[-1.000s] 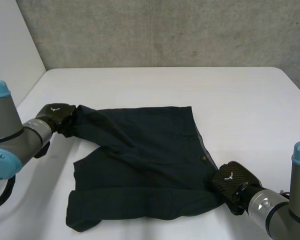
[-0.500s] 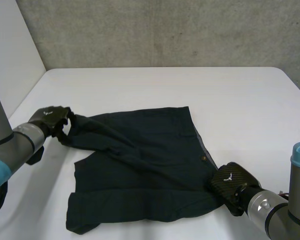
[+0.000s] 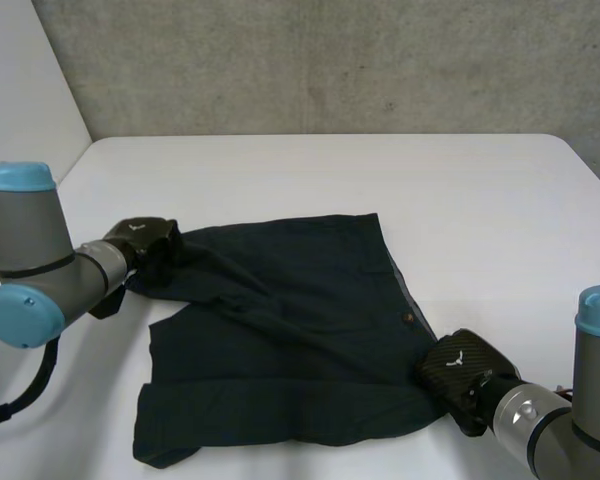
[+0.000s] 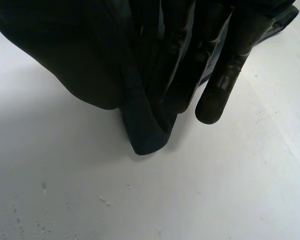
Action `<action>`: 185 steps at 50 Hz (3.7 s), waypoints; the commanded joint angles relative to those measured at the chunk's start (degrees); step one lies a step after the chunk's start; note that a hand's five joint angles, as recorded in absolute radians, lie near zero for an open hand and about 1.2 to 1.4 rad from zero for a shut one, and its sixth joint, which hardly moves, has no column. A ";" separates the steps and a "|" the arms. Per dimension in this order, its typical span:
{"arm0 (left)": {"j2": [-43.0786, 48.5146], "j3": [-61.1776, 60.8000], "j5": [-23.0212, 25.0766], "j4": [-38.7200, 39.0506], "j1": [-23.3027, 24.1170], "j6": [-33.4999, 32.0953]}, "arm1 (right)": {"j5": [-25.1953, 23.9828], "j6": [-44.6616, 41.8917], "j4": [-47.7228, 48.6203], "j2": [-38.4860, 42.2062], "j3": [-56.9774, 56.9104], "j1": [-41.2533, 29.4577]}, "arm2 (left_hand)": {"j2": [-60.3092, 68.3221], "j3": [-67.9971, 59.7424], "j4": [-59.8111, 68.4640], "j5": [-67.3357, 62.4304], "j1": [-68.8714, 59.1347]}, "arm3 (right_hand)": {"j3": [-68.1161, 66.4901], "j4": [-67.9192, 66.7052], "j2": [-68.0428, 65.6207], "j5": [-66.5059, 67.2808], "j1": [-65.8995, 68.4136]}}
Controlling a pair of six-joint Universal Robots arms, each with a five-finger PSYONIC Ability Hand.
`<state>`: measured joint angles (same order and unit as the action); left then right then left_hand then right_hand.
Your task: Fold the shorts.
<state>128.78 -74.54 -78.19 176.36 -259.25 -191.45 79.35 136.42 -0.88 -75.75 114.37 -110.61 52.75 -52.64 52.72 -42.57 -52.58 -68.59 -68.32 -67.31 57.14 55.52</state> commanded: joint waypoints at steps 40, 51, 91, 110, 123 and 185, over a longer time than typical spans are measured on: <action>-5.37 2.65 -1.17 -0.14 2.79 -0.24 | 0.27 -0.28 0.70 1.57 -0.03 -0.04 | 27.25 -27.36 27.28 -27.43 -27.42 | -11.41 -11.68 -12.69 12.86 24.48; -15.22 -9.64 -1.26 -0.66 -0.82 -0.33 | 0.36 -0.28 0.70 1.57 -0.03 -0.30 | 27.25 -27.36 27.28 -27.43 -27.42 | -11.41 -11.68 -12.69 12.86 24.48; -34.11 -20.20 -10.32 -1.19 4.36 -3.41 | 0.01 4.89 2.02 -0.27 -5.38 -0.48 | -27.73 27.63 -27.70 27.56 27.57 | -11.41 -11.68 -12.69 12.86 24.48; -40.36 -36.46 -16.72 -14.02 21.85 4.59 | 0.27 19.14 2.02 3.16 -13.47 -0.92 | -24.53 24.43 -24.51 24.36 24.37 | -11.41 -11.68 -12.69 12.86 24.48; -40.10 -41.73 -27.71 -7.97 33.45 11.18 | 0.27 19.76 3.69 3.24 -12.86 -1.27 | -23.02 22.92 -22.99 22.84 22.86 | -11.41 -11.68 -12.69 12.86 24.48; -46.69 -29.35 -28.07 -20.36 26.26 -20.18 | -4.47 -9.35 -32.27 -12.58 -18.39 -0.92 | 27.25 -27.36 27.28 -27.43 -27.42 | -11.41 -11.68 -12.69 12.86 24.48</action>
<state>81.81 -107.53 -106.56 154.25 -229.78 -208.37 76.06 121.11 -35.97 -88.99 101.13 -111.26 68.35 -67.96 68.67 -56.62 -64.59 -68.59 -68.33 -68.05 57.15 56.33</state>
